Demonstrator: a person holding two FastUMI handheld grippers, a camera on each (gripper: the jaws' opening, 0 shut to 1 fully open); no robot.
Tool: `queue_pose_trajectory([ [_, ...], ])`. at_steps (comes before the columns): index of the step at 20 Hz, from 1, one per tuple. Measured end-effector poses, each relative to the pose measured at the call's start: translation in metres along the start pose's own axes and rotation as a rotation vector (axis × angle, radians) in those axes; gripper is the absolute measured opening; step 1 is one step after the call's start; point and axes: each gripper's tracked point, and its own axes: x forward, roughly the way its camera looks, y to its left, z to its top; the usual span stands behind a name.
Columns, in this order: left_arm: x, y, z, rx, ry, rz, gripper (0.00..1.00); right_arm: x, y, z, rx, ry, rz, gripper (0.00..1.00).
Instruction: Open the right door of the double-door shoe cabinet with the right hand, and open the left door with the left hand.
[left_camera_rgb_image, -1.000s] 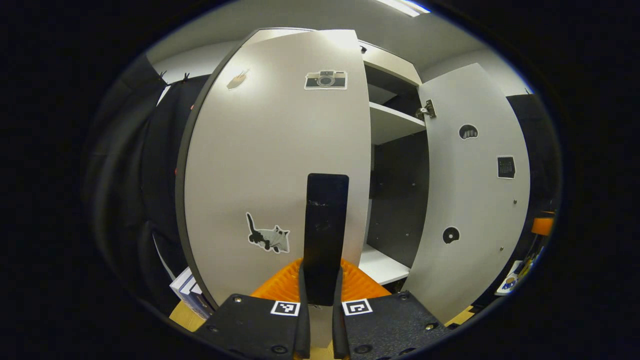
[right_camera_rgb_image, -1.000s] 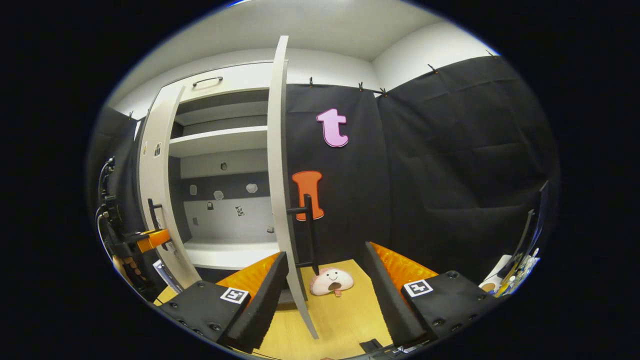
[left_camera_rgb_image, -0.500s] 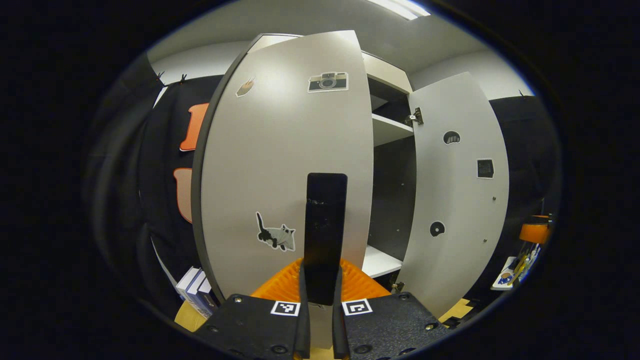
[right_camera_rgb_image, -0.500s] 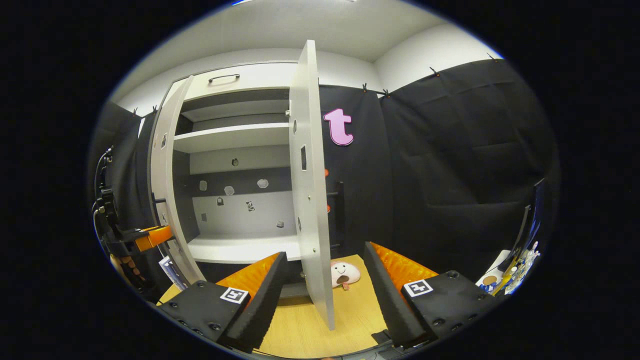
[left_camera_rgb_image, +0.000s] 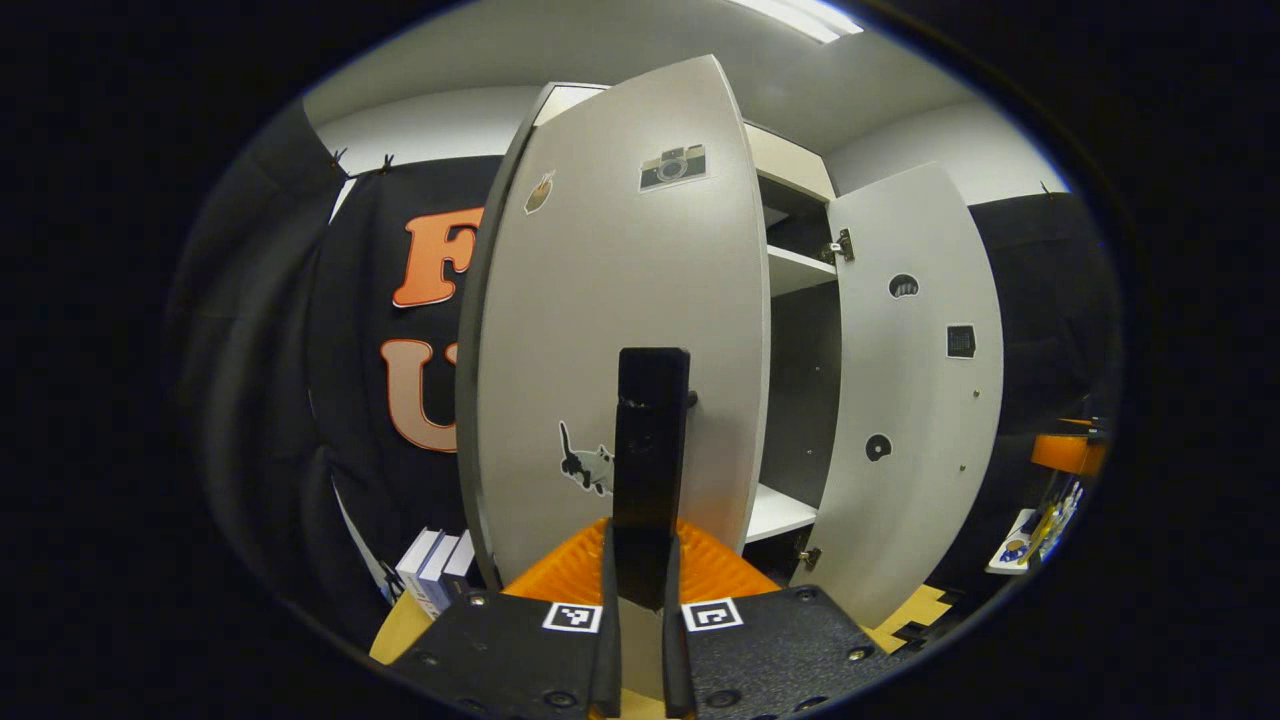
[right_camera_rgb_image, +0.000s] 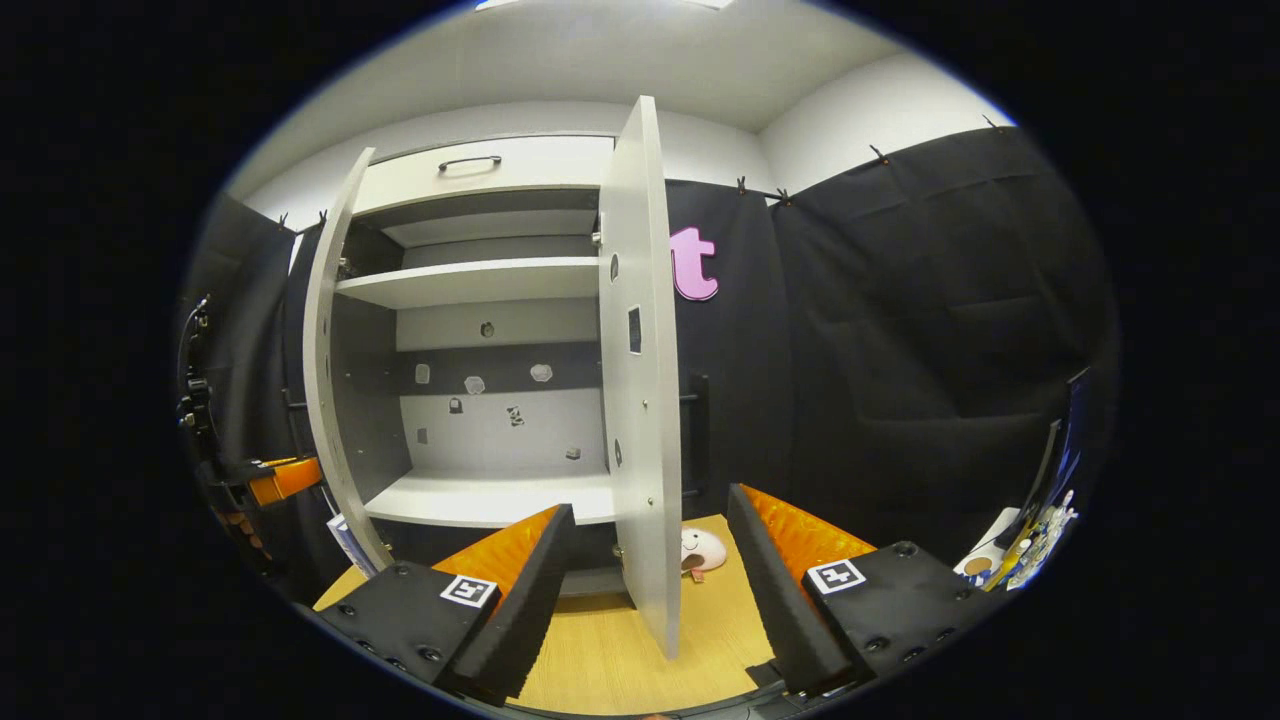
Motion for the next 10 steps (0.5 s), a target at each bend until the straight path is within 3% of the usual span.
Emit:
queue_pose_trajectory([
  [6,-0.016,0.020,0.001,0.013,0.009,0.046,0.08,-0.001,0.006,0.004,0.003,-0.008,0.020,0.97],
  [10,-0.026,0.049,0.003,0.058,-0.001,0.133,0.06,0.002,0.016,0.004,-0.010,-0.015,0.037,0.97],
])
